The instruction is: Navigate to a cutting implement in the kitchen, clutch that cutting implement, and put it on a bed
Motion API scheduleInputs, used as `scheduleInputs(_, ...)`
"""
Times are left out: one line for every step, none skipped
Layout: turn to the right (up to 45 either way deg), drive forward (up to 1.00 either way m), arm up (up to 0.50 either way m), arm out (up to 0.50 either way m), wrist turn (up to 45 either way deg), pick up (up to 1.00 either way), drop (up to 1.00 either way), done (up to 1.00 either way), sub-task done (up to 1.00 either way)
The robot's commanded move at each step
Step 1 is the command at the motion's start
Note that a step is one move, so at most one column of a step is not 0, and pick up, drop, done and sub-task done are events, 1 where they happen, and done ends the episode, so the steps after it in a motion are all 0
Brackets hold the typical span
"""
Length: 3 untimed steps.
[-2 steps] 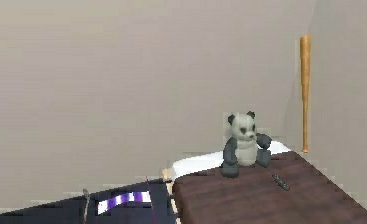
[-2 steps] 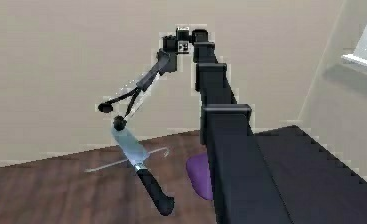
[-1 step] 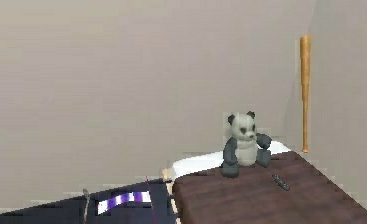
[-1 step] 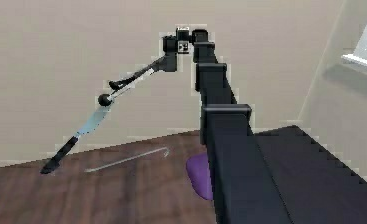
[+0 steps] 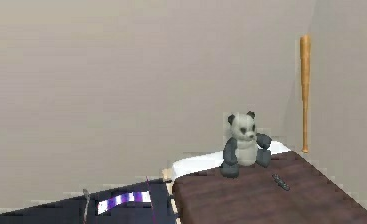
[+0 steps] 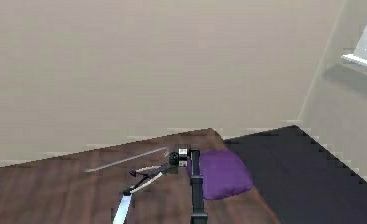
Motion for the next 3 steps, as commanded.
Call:
scheduleInputs(0.0,0.00,-0.32,0.00,0.0,0.00,0.00,0.00,0.00)
scheduleInputs(0.0,0.00,0.00,0.00,0.0,0.00,1.00,0.00,0.00)
scheduleInputs(0.0,0.00,0.10,0.00,0.0,0.00,0.00,0.00,0.00)
